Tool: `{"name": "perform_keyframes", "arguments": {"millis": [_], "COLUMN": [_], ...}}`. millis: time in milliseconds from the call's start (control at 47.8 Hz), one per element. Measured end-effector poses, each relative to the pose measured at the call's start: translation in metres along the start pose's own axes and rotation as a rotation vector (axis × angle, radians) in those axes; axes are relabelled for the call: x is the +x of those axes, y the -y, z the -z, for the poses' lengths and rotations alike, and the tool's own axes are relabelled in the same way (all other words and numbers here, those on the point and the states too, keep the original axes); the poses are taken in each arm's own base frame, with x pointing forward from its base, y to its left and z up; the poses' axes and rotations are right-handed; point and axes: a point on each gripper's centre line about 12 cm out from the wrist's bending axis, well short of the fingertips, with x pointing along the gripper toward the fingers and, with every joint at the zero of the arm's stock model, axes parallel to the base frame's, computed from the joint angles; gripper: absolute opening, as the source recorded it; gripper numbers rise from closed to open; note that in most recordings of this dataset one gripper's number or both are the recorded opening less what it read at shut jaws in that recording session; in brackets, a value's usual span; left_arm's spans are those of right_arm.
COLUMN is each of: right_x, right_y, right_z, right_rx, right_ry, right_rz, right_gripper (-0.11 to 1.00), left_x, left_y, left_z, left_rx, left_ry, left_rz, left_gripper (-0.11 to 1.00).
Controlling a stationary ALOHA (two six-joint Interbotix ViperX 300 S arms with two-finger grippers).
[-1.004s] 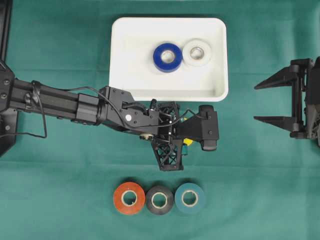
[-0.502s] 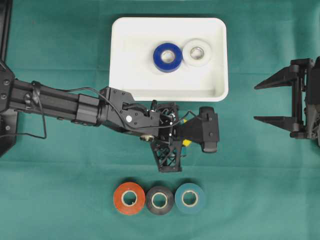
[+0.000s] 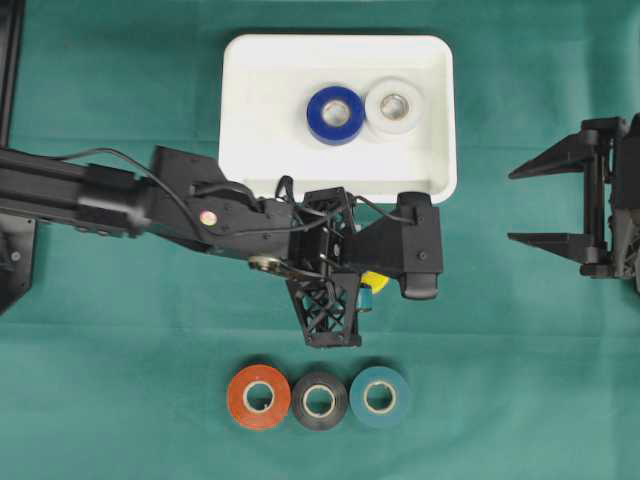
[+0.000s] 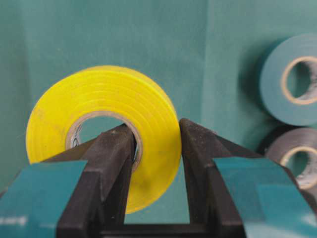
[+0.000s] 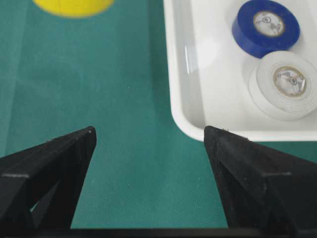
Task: Pick up the tape from a random location and place it into the white case.
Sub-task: 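Close the left gripper on the yellow tape and lift it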
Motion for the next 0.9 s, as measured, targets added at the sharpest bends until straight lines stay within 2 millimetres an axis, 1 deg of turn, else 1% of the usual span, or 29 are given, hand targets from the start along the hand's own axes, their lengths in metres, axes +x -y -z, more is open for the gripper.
{"name": "perform_keyframes", "arguments": {"millis": [84, 188, 439, 732, 816, 900], "right_x": [0.000, 0.000, 0.000, 0.000, 0.000, 0.000], "right_y": [0.000, 0.000, 0.000, 0.000, 0.000, 0.000], "right_z": [0.000, 0.000, 0.000, 0.000, 0.000, 0.000], "right_rx": [0.000, -0.002, -0.002, -0.002, -0.002, -0.002], "right_ry": [0.000, -0.001, -0.001, 0.000, -0.001, 0.000], "right_rz": [0.000, 0.001, 0.001, 0.000, 0.001, -0.001], "right_gripper": [0.87, 0.87, 0.87, 0.87, 0.87, 0.87], "left_x": [-0.014, -0.026, -0.042, -0.074, -0.079, -0.079], "left_y": [0.000, 0.002, 0.002, 0.004, 0.004, 0.004], "left_z": [-0.006, -0.010, -0.020, -0.030, -0.031, -0.031], "left_rx": [0.003, 0.004, 0.008, 0.013, 0.013, 0.013], "left_ry": [0.015, 0.006, -0.021, 0.034, 0.045, 0.047], "left_rz": [0.001, 0.000, -0.007, -0.004, -0.003, -0.003], "left_gripper": [0.22, 0.22, 0.22, 0.22, 0.22, 0.22]}}
